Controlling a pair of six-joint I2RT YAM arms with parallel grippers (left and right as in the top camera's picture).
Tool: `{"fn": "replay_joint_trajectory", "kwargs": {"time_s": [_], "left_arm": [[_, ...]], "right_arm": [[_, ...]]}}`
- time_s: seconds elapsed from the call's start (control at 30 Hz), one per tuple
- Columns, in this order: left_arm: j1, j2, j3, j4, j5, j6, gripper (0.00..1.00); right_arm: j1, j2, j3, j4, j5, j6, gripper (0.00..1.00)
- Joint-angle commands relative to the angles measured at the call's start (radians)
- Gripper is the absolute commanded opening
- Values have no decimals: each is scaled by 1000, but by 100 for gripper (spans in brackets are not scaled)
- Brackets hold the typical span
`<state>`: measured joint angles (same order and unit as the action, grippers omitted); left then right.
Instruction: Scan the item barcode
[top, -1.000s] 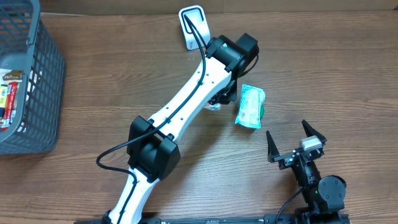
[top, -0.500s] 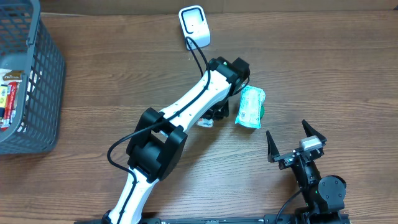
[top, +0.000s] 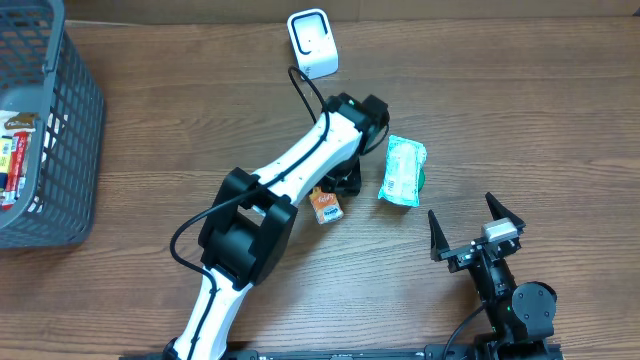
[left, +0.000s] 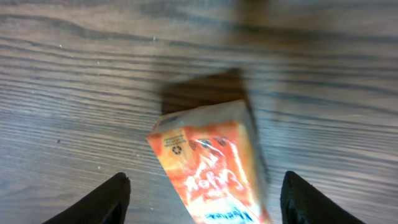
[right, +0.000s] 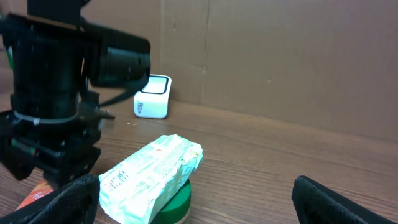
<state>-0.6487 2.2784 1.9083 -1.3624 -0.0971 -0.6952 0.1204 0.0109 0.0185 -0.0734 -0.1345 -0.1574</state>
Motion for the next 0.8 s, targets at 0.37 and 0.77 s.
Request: {"fn": "replay_joint_trajectory", "kwargs": {"time_s": [0.37,0.77], "left_arm": [[-6,-180,143,28,169,328,99],[-125,-96,135,239,176,321,97]], "right_arm": [[2,-7,-11,3,-8,-1,100],[2,-7,-11,3,-8,-1,100]]}}
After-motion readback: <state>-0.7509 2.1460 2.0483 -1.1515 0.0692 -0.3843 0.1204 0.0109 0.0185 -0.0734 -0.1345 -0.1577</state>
